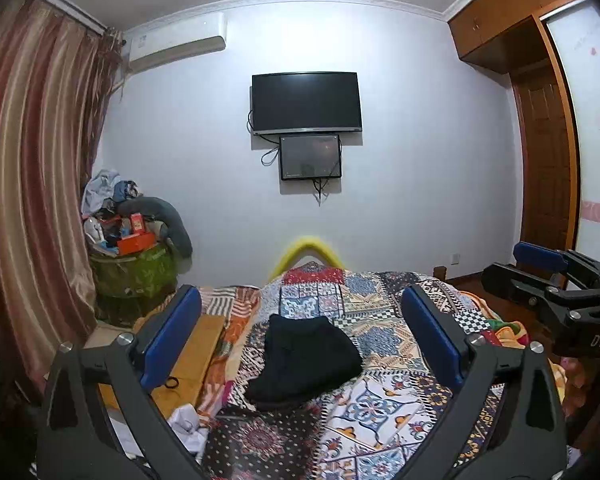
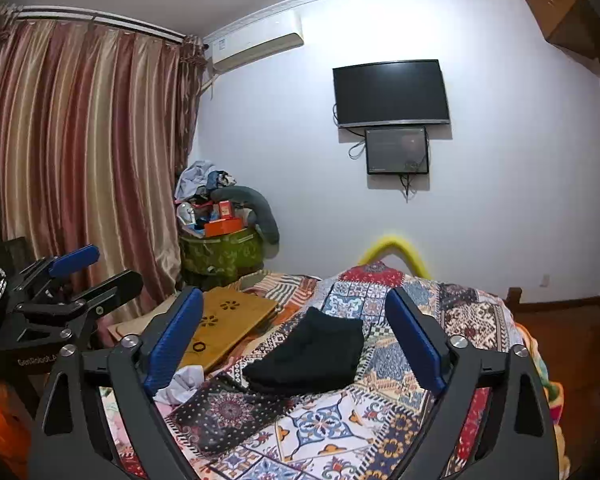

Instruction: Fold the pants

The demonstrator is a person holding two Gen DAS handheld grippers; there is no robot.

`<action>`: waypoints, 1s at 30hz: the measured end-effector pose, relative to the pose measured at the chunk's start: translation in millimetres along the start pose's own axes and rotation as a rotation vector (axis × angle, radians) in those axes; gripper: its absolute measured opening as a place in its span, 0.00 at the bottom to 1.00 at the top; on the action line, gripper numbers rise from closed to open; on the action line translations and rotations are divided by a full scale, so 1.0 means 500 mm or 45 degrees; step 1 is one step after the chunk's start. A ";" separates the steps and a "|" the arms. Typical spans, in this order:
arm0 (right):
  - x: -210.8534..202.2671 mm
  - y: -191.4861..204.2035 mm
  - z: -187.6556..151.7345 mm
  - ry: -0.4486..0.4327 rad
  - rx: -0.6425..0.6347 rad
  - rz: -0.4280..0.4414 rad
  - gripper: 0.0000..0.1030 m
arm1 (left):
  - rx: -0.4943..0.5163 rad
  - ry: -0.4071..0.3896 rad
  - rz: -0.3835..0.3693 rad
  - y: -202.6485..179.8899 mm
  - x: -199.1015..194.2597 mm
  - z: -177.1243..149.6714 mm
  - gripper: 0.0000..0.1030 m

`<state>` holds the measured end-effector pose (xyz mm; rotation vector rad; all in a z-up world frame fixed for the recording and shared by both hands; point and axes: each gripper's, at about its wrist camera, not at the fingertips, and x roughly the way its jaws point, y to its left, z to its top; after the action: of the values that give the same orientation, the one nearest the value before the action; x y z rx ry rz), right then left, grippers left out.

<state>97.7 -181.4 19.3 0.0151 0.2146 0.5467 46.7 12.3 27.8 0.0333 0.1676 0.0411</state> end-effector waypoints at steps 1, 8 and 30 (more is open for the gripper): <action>-0.001 -0.002 -0.001 -0.004 0.006 -0.013 0.96 | -0.011 0.006 -0.006 0.001 0.001 -0.003 1.00; -0.023 0.007 -0.010 -0.014 -0.037 -0.066 1.00 | -0.034 0.018 -0.025 0.000 -0.011 -0.017 1.00; -0.032 0.009 -0.030 0.025 -0.017 -0.057 1.00 | -0.047 0.037 -0.055 0.006 -0.003 -0.034 1.00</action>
<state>78.9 -186.3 7.9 -0.0077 0.2299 0.5039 42.3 15.8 11.7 -0.0076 0.1968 0.0017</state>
